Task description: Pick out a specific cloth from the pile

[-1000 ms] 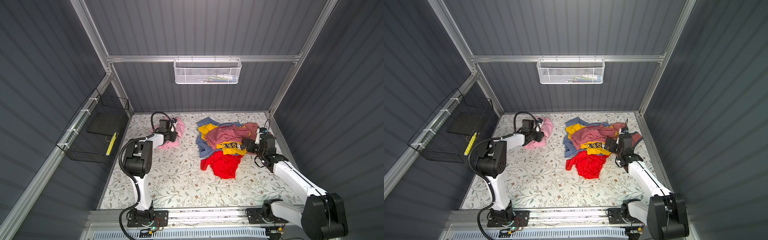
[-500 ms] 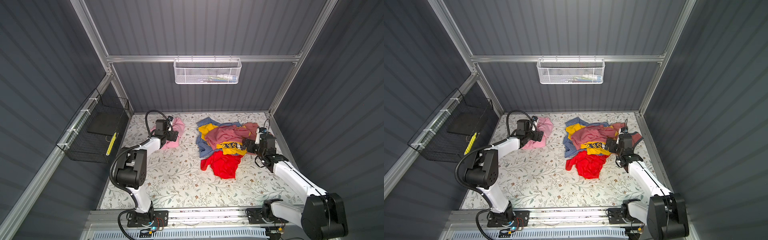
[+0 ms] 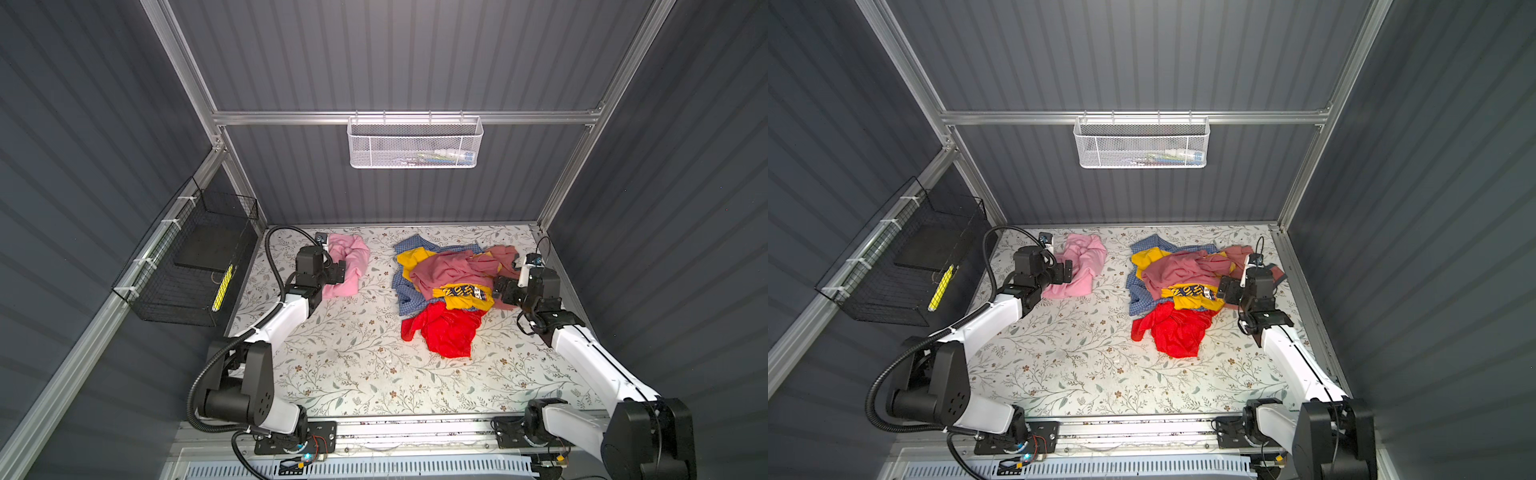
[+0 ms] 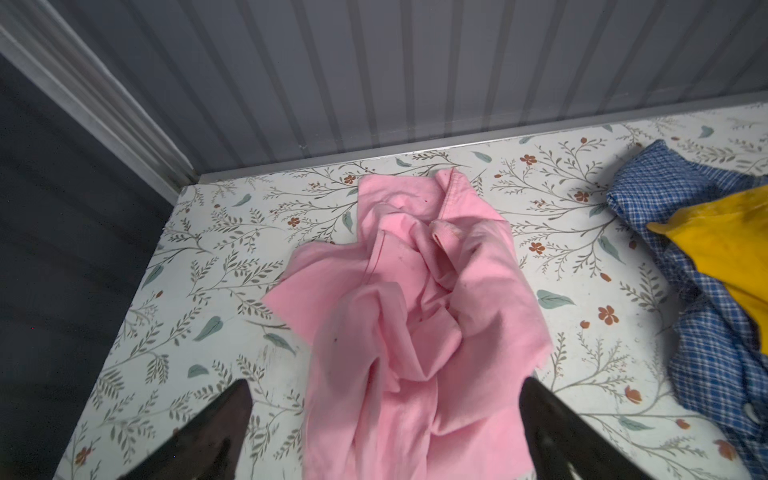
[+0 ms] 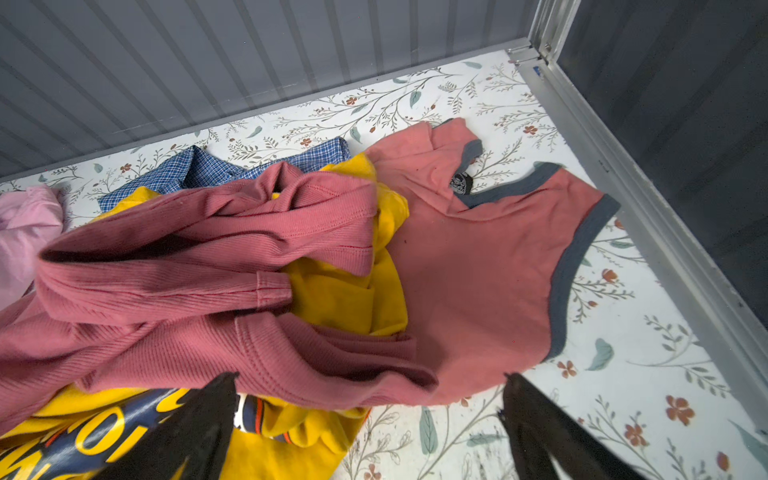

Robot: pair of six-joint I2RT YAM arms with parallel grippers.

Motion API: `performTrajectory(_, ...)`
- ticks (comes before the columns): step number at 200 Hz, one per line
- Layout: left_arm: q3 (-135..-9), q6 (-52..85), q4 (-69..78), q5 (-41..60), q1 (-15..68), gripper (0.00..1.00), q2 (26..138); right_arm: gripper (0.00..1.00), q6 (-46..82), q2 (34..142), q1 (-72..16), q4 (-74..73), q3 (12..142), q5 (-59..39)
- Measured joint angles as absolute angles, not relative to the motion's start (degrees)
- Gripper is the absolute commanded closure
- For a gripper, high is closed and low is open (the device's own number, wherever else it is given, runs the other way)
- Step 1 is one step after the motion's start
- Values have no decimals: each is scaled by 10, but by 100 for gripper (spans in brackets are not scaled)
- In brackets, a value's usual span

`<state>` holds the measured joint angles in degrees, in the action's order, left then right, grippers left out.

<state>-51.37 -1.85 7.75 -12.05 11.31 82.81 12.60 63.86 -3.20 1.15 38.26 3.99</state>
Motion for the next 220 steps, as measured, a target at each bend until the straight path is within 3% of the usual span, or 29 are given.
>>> performTrajectory(72,-361,40,143,-201,113,0,741,1,53,599,-2,-188,240,49)
performTrajectory(120,-310,47,203,-285,113,0,744,1,29,684,18,-386,155,60)
performTrajectory(174,-257,22,374,-314,97,0,841,1,26,820,22,-577,144,37)
performTrajectory(220,-206,17,564,-274,74,0,961,1,26,835,23,-572,167,29)
